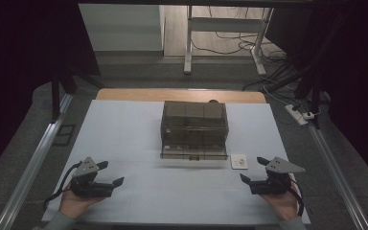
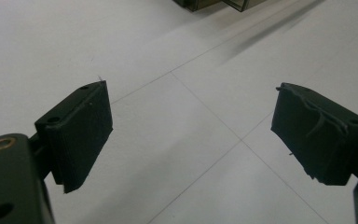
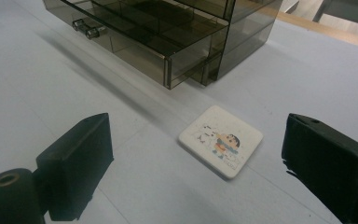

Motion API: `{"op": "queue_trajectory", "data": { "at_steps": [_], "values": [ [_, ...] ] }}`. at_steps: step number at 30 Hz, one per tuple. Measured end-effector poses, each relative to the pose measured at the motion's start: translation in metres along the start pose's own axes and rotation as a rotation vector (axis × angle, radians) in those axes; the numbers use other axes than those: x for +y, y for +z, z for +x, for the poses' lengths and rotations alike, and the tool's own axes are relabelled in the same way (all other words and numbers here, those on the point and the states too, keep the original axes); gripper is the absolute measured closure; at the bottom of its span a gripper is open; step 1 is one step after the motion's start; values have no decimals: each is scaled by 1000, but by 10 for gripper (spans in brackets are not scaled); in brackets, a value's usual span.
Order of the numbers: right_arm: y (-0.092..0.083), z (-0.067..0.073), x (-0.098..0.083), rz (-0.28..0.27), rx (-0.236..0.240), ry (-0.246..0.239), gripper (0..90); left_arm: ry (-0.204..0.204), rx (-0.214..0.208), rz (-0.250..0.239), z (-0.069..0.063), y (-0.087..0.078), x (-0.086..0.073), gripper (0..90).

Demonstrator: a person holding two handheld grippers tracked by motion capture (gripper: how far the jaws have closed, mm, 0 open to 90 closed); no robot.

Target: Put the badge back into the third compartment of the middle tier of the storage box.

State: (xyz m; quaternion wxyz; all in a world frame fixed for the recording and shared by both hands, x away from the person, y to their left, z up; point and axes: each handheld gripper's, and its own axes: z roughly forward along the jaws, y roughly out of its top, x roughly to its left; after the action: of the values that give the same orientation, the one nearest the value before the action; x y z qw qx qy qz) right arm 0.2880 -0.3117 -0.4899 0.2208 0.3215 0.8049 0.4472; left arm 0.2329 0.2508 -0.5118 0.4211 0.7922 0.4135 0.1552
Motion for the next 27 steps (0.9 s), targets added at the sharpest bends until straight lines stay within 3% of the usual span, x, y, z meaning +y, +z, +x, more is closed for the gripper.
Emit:
{"op": "queue_trajectory", "data": {
  "at_steps": [6, 27],
  "values": [
    [2, 3, 0, 10, 12, -19, 96, 7, 5, 7, 0, 2, 0, 121],
    [3, 3, -2, 20, 39, -8, 115, 17, 2, 31, -3, 6, -2, 129]
  ]
}}
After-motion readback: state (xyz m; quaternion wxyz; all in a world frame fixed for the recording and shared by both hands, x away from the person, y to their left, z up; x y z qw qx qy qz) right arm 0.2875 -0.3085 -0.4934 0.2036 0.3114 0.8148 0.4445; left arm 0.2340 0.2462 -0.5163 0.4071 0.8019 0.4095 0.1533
